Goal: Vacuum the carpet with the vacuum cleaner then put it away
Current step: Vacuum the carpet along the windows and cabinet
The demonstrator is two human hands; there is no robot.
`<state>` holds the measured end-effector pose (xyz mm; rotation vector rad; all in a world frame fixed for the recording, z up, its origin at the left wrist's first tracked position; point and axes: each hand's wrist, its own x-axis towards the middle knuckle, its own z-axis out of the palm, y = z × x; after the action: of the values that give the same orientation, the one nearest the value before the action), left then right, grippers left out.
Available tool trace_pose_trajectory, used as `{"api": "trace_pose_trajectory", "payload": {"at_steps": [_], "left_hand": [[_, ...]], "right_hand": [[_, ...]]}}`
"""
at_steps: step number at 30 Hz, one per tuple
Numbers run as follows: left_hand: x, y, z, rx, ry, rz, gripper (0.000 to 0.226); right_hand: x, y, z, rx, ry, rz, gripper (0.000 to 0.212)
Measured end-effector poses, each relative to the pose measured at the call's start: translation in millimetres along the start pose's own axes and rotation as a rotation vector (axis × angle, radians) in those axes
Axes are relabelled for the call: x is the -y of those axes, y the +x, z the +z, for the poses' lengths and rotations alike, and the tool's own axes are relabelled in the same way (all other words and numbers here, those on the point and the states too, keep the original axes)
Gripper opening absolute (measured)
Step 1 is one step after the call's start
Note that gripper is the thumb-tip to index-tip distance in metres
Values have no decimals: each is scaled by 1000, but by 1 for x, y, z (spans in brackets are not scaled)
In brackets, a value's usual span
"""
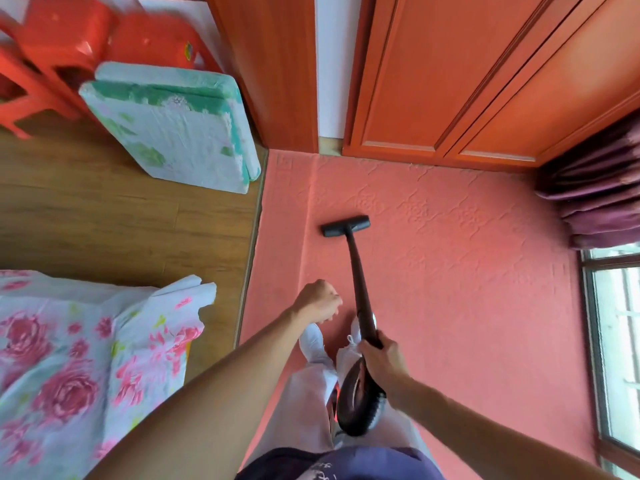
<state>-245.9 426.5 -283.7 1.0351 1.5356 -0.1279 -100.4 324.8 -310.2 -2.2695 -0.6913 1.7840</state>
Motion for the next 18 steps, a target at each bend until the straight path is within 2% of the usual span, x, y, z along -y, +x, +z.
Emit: {"api": "trace_pose_trajectory", "payload": {"at_steps": [3, 10, 13, 18], "left_hand": [[-7, 8, 0, -20, -12, -6, 29], [-40, 24, -2, -98, -114, -13, 32], [-43, 31, -9, -164, -139, -10, 46], [-32, 37, -10, -197, -228, -114, 25]], "right_hand": [[44, 55, -6, -19, 33, -27, 20], [163, 145, -4, 38, 160, -45, 11], [175, 155, 5, 66, 185, -2, 12], [148, 150, 17, 59, 185, 20, 22]]}}
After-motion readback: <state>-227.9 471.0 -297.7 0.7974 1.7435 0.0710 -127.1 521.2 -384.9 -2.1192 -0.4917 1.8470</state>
